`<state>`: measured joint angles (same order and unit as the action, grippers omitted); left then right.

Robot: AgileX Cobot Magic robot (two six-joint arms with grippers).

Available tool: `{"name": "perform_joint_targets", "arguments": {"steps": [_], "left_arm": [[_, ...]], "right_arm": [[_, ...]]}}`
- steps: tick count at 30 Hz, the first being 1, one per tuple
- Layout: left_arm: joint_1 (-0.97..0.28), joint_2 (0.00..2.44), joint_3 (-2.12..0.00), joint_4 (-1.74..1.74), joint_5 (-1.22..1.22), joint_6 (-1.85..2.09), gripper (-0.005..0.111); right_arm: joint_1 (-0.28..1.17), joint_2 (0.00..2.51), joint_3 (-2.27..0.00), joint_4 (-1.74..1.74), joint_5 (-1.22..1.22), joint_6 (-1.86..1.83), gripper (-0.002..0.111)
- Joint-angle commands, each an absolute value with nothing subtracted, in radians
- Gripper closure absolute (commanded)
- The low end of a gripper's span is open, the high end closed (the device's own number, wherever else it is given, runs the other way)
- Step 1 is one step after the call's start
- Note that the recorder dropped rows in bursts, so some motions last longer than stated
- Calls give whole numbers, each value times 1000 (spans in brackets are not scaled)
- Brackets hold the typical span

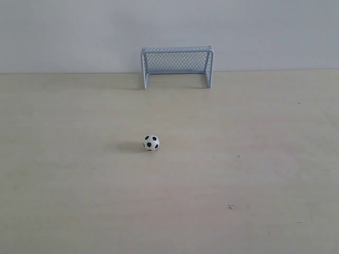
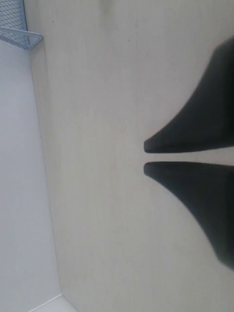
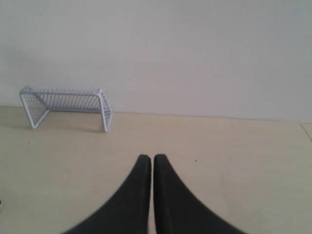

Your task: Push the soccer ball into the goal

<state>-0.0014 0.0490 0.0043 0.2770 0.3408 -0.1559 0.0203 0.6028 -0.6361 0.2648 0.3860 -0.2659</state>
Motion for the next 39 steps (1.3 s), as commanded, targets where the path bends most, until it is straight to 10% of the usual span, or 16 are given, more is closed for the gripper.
{"name": "perform_joint_targets", "arguments": {"steps": [1,39], "left_arm": [[-9,54,0,277,337,-165,100],[-9,54,0,277,337,-165,100]], "right_arm": [[21,660,-643,354,439,-402,108],[217,1111,-895,803,811,-940,108]]}}
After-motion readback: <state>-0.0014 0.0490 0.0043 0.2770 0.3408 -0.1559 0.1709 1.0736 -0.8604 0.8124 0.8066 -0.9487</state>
